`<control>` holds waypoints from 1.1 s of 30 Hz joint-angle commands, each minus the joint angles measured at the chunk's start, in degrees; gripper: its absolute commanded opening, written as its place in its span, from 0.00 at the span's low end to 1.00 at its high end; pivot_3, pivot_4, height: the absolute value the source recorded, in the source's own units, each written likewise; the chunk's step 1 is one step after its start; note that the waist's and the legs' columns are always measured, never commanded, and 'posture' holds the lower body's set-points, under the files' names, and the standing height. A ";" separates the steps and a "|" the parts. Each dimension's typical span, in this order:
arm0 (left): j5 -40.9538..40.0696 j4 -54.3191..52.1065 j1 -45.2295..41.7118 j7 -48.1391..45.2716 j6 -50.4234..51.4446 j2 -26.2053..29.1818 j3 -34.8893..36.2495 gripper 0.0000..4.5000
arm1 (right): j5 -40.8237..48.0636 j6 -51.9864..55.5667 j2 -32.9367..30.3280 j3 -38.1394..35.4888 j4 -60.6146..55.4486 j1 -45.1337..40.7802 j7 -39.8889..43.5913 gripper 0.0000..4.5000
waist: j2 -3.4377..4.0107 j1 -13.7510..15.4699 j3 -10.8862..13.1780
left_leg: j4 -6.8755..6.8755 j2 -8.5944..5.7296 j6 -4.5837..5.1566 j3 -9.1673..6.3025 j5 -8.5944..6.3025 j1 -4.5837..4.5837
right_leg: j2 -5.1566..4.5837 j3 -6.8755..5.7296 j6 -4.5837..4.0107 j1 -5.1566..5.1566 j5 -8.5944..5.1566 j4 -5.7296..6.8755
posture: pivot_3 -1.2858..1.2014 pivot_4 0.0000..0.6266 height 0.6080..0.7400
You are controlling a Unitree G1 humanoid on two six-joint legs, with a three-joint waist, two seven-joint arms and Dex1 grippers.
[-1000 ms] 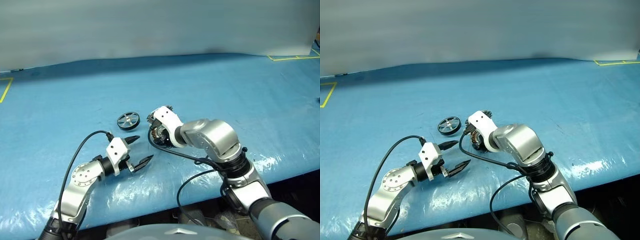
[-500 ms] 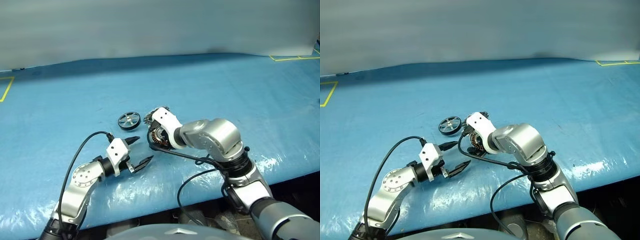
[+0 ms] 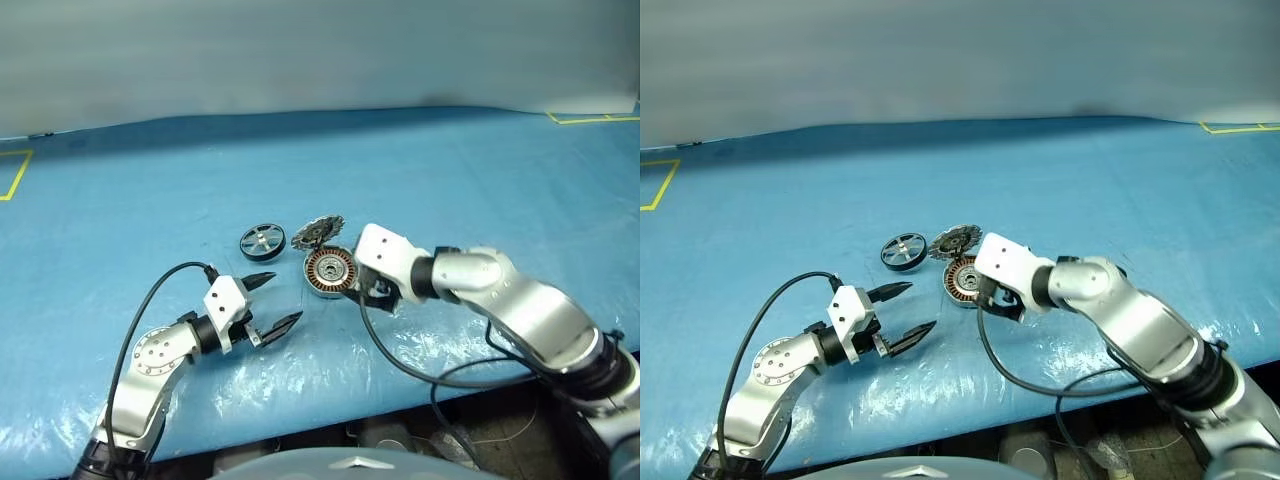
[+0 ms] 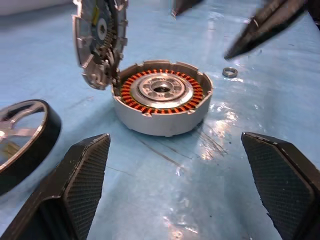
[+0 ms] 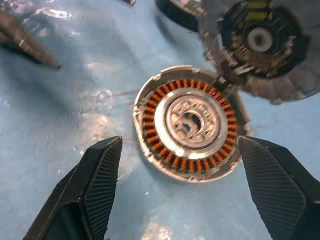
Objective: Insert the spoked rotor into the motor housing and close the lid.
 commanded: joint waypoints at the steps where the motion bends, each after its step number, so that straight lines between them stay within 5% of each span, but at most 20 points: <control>1: -1.45 -4.15 0.59 -0.22 -1.54 -0.14 0.74 1.00 | -1.08 -9.88 3.05 -11.90 1.17 9.95 -3.84 0.86 | -0.01 0.08 0.00 | -0.01 0.01 -0.01 0.05 0.00 0.00 | 0.00 0.03 0.01 -0.01 0.01 0.00 | 0.52 0.24 1.00; 5: -2.77 -6.43 0.59 -0.20 -1.25 -1.06 -0.20 1.00 | 2.49 -12.01 8.95 -19.89 0.22 20.62 -5.98 0.86 | -0.03 0.42 -0.01 | 0.12 -0.01 0.06 0.09 -0.05 0.01 | -0.03 0.08 0.06 0.07 0.04 -0.05 | 0.52 0.24 1.00; 9: 0.03 -5.18 -0.93 -1.03 -2.92 -0.60 -2.60 1.00 | 0.87 -13.13 11.48 -18.81 -2.33 25.73 -6.60 0.86 | 0.00 0.51 0.00 | 0.16 0.02 0.23 0.09 -0.15 0.09 | 0.02 0.13 -0.19 0.09 -0.11 0.02 | 0.52 0.24 1.00; 22: 1.02 -4.18 -1.32 -4.78 -1.70 2.57 -5.08 1.00 | -4.01 -14.24 12.87 -14.84 -3.52 30.71 -6.86 0.86 | 0.01 0.67 -0.02 | 0.15 0.05 0.18 0.09 -0.08 0.17 | 0.12 0.19 -0.41 0.10 -0.01 0.06 | 0.52 0.24 1.00; 33: 1.82 -6.25 -1.61 -3.15 -0.02 2.36 -6.40 1.00 | -3.29 -14.48 17.35 -20.43 6.63 29.15 -9.30 0.86 | 0.00 0.95 -0.03 | 0.17 0.04 0.19 0.10 -0.09 0.17 | 0.13 0.22 -0.38 0.09 0.00 0.07 | 0.52 0.24 1.00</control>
